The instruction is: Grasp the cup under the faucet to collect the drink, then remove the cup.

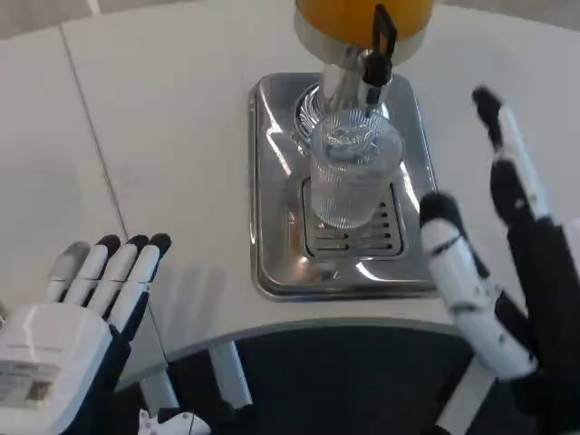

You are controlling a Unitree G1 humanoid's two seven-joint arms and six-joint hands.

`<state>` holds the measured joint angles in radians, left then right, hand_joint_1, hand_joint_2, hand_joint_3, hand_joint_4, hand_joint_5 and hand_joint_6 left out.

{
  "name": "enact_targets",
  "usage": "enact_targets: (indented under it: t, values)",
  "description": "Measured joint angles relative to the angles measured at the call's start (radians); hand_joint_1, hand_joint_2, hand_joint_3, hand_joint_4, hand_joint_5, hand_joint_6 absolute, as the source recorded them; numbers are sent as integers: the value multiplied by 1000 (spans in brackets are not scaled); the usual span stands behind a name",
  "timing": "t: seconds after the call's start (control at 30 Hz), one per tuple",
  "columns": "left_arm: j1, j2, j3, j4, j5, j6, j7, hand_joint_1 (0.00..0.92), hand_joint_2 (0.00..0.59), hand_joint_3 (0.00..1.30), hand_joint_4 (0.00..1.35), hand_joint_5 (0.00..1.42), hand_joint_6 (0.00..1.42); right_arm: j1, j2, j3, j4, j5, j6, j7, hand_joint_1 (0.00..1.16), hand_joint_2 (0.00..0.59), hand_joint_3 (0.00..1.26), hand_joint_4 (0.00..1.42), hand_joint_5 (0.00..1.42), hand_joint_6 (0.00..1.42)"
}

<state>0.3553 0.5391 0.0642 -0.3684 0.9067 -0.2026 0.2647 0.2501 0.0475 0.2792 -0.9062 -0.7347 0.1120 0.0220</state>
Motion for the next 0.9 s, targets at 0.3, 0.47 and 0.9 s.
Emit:
enact_targets:
  t: [0.3,0.47,0.9]
  values:
    - [19,-6,9,0,-23,-14,0,0,35,0,0,0,0,-209,4,3,10,0,131,1,148,529,0,0,0,0]
    - [29,-7,20,0,-34,-23,0,0,39,0,0,0,0,-291,4,1,45,1,178,-11,163,528,0,0,0,0]
    - [38,-8,45,-1,-47,-28,-1,0,47,0,0,0,0,-359,7,-21,149,59,190,-102,203,522,0,0,0,0]
